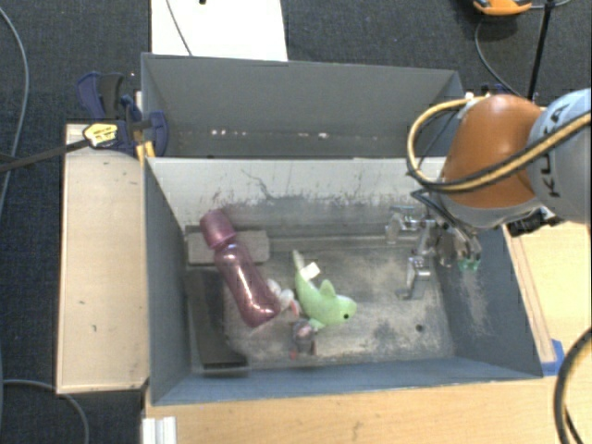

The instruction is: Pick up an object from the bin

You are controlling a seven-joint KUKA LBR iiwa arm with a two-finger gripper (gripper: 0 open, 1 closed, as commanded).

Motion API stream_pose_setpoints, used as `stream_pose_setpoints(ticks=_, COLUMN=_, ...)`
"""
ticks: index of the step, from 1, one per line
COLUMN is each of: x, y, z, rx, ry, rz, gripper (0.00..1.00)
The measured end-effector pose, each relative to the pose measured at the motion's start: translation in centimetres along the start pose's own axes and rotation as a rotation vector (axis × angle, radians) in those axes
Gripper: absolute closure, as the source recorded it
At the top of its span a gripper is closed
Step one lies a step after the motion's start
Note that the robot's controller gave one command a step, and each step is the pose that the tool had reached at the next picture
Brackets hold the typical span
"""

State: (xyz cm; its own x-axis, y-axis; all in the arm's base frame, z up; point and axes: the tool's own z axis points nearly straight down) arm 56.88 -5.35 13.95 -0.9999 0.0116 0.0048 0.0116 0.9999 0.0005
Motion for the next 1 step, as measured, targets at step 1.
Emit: stream_pose_setpoints(ticks=1, x=-0.18, y=0.01, z=-0.46, rx=0.001, ry=-0.008, rz=-0.001, gripper=0.0)
